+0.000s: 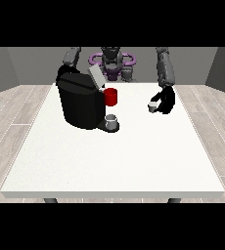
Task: Insert the coffee pod into the coffee machine and close the lid
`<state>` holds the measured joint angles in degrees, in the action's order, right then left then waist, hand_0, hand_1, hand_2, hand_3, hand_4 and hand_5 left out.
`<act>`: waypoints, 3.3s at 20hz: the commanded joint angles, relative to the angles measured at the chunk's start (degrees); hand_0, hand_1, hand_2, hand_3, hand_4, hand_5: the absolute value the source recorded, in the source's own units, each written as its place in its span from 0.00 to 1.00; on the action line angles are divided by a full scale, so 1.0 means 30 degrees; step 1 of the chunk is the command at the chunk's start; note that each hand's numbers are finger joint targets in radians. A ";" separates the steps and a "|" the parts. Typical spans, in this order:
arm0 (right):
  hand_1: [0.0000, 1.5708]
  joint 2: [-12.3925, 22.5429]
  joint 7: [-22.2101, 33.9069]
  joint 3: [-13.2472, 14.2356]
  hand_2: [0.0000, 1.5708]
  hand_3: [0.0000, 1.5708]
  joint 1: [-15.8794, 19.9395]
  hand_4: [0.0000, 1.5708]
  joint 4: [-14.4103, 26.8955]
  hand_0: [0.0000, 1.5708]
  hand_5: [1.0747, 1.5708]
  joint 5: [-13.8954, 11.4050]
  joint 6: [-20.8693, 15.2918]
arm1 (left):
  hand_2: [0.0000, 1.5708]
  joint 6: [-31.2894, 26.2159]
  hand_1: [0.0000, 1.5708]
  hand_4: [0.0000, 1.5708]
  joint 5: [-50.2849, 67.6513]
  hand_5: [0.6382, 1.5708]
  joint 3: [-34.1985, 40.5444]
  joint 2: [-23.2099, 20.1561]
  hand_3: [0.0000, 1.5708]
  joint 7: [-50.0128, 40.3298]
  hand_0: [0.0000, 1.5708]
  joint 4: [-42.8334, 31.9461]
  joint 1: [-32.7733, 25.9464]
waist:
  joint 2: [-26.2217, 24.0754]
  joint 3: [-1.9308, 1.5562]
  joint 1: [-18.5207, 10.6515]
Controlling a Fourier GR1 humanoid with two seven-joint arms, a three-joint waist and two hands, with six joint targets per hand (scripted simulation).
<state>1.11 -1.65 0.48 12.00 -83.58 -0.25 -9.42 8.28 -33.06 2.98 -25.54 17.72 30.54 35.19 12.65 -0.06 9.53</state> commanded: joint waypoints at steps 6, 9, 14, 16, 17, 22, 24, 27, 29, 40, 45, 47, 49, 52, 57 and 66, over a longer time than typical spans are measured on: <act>0.00 0.0531 -0.0088 0.1067 0.00 0.00 0.1017 0.25 0.0833 0.00 1.00 0.0645 0.0220 | 0.93 -0.1104 0.93 0.39 -0.0164 1.00 0.0152 -0.0847 0.90 0.2302 0.93 0.0357 0.1559 | 0.0231 0.0028 -0.0263; 0.00 -0.0117 -0.0574 0.0620 0.00 0.00 0.0420 0.28 0.1872 0.00 1.00 0.0302 -0.0071 | 0.91 -0.2251 0.89 0.38 0.0209 1.00 0.0224 -0.0216 0.87 0.1308 0.89 0.0775 0.2597 | -0.0517 0.0019 -0.0278; 0.00 -0.0076 -0.0950 0.1058 0.00 0.00 -0.0185 0.32 0.3433 0.00 1.00 0.0731 0.0158 | 0.84 -0.3576 0.79 0.34 -0.0379 1.00 -0.0711 0.0625 0.84 -0.0023 0.79 0.1865 0.3119 | -0.2272 0.0011 -0.0712; 0.00 -0.0182 -0.1349 0.0416 0.00 0.00 -0.0174 0.31 0.3150 0.00 1.00 0.0399 0.0446 | 0.85 -0.4035 0.80 0.35 -0.0180 1.00 -0.0199 -0.0364 0.82 0.0683 0.80 0.1777 0.3820 | -0.1604 0.0019 -0.0295; 0.00 0.0587 -0.0901 0.1102 0.00 0.00 0.0805 0.31 0.3648 0.00 1.00 0.0604 0.0640 | 0.84 -0.4391 0.79 0.36 -0.0266 1.00 -0.0395 0.0019 0.82 -0.0113 0.79 0.2016 0.4513 | -0.1481 0.0016 -0.0339; 0.00 -0.0028 -0.1590 0.0924 0.00 0.00 0.0596 0.29 0.3870 0.00 1.00 0.0674 0.0451 | 0.85 -0.3851 0.80 0.36 -0.0570 1.00 -0.0641 0.1524 0.82 -0.1340 0.80 0.2676 0.4698 | -0.2207 0.0015 -0.0247; 0.00 0.0182 0.0700 0.0453 0.00 0.00 0.1413 0.31 0.2751 0.00 1.00 0.0663 0.0633 | 0.85 -0.4768 0.80 0.36 -0.0607 1.00 -0.0288 0.0498 0.82 -0.1939 0.80 0.2134 0.5689 | -0.2334 0.0022 0.0386; 0.00 0.0462 -0.0599 0.0840 0.00 0.00 0.1332 0.30 0.3240 0.00 1.00 0.0896 0.1066 | 0.85 -0.4673 0.80 0.34 -0.0545 1.00 -0.0082 0.0852 0.82 -0.1873 0.80 0.2490 0.5942 | -0.1586 0.0019 0.0350; 0.00 -0.0280 -0.0292 0.0099 0.00 0.00 0.0808 0.32 0.2540 0.00 1.00 0.0658 0.0668 | 0.76 -0.4831 0.64 0.35 -0.0606 1.00 0.0128 0.0281 0.78 -0.2206 0.64 0.2468 0.6652 | -0.2161 0.0020 0.0917; 0.00 -0.0060 0.0158 -0.0412 0.00 0.00 0.2387 0.32 0.1464 0.00 1.00 0.0298 0.0302 | 0.84 -0.5247 0.80 0.33 -0.0169 1.00 0.1485 -0.0907 0.80 -0.2586 0.80 0.1972 0.9632 | 0.0094 0.0024 0.2320; 0.00 0.0690 -0.0330 0.0300 0.00 0.00 0.2321 0.35 0.1755 0.00 1.00 0.0388 0.0501 | 0.83 -0.5584 0.82 0.32 -0.0565 1.00 0.1432 -0.1366 0.78 -0.3498 0.82 0.1956 1.0581 | 0.0254 0.0018 0.2503; 0.00 0.0569 0.0208 -0.0044 0.00 0.00 0.2881 0.35 0.0862 0.00 1.00 0.0422 0.0603 | 0.83 -0.4958 0.81 0.31 -0.0641 1.00 0.1672 -0.1274 0.79 -0.3707 0.81 0.1487 1.0831 | 0.0864 0.0023 0.3352; 0.00 0.0778 -0.0477 0.0698 0.00 0.00 0.2372 0.31 0.1885 0.00 1.00 0.0623 0.0507 | 0.85 -0.5780 0.83 0.31 -0.0503 1.00 0.1390 -0.0834 0.79 -0.3579 0.83 0.1963 1.0787 | 0.0295 0.0015 0.2445; 0.00 -0.0203 -0.0416 -0.0310 0.00 0.00 0.2161 0.33 0.1368 0.00 1.00 0.0006 -0.0133 | 0.84 -0.5594 0.82 0.32 -0.0676 1.00 0.1476 -0.0835 0.78 -0.3797 0.82 0.1500 1.0901 | 0.0522 0.0019 0.2680; 0.00 0.0447 0.0044 0.0743 0.00 0.00 0.3326 0.33 0.1890 0.00 1.00 0.0346 -0.0273 | 0.83 -0.4872 0.81 0.33 -0.0971 1.00 0.1158 0.0216 0.78 -0.3959 0.81 0.1854 1.1023 | 0.0851 0.0018 0.2238; 0.00 -0.0012 -0.0245 0.0732 0.00 0.00 0.2682 0.32 0.1399 0.00 1.00 0.0800 -0.0239 | 0.81 -0.4161 0.77 0.32 -0.1484 1.00 0.0748 0.1208 0.76 -0.3503 0.77 0.1716 1.0135 | 0.0604 0.0020 0.2439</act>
<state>2.61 -2.50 3.31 19.89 -78.21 2.24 -8.92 -7.07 -36.51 5.91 -24.33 6.84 35.90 66.91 14.22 -0.04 16.41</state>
